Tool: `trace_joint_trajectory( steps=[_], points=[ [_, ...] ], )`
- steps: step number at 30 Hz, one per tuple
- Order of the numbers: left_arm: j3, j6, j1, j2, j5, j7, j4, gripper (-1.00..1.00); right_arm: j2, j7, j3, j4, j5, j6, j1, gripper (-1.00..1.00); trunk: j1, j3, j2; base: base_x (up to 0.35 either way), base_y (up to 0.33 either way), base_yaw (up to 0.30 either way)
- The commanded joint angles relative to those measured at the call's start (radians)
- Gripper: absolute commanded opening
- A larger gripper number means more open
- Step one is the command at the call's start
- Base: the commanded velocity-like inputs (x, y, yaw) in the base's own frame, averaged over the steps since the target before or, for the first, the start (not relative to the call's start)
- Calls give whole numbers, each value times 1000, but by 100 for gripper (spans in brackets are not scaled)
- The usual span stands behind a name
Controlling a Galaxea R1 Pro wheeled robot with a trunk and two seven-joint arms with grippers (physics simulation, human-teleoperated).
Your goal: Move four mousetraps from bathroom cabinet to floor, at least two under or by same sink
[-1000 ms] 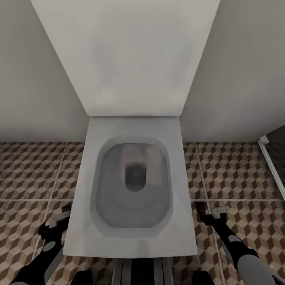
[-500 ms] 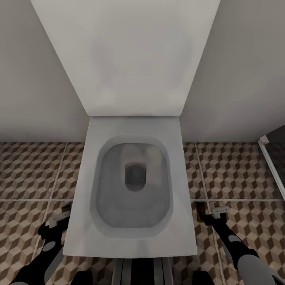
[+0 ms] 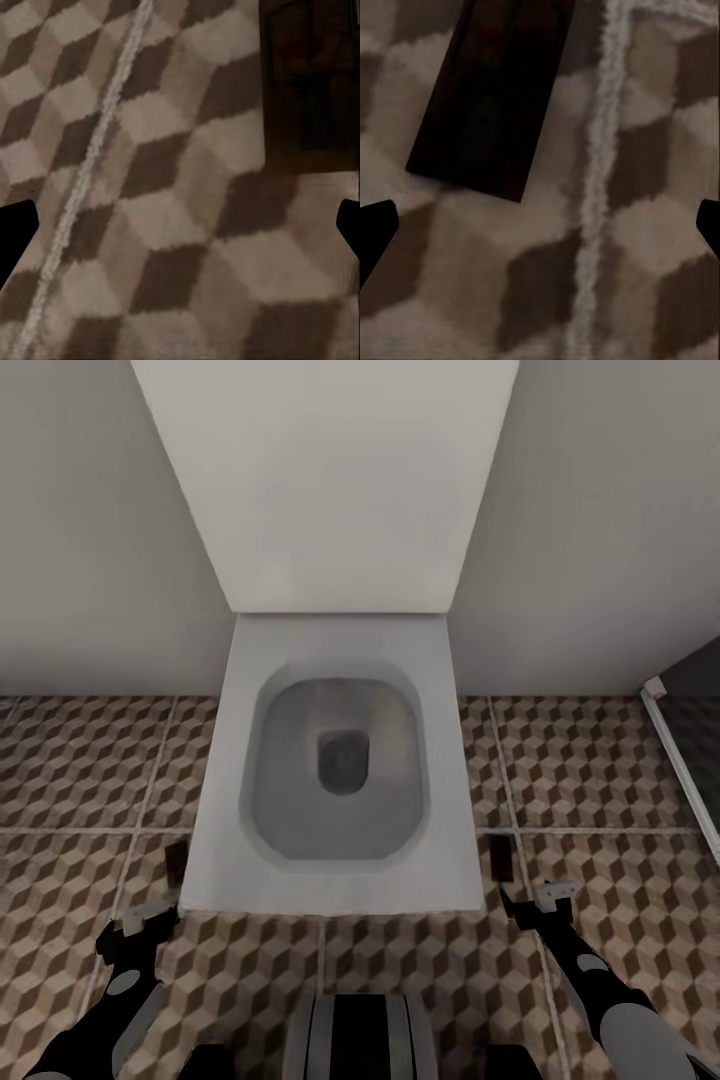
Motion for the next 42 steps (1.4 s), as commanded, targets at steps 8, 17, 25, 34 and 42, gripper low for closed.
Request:
trace_joint_trajectory(
  steps=[8,17,25,34,42],
  points=[
    [-8,-6,-1,2,12,7,0,100,0,8,-8,0,3,-3,-1,100,-1,0,0,-337,0,0],
    [-8,-6,-1,1,10,7,0,100,0,8,-8,0,3,-3,-1,100,-1,0,0,-340,0,0],
    [-8,-6,-1,0,10,6,1,100,0,8,-7,0,3,-3,-1,100,-1,0,0,-341,0,0],
    [-9,-6,-1,1,12,5,1,100,0,8,-7,0,3,-3,-1,100,-1,0,0,-259,0,0],
    [-10,-6,-1,0,15,3,1,100,0,8,-6,0,3,-3,-1,100,-1,0,0,-36,0,0]
  ],
)
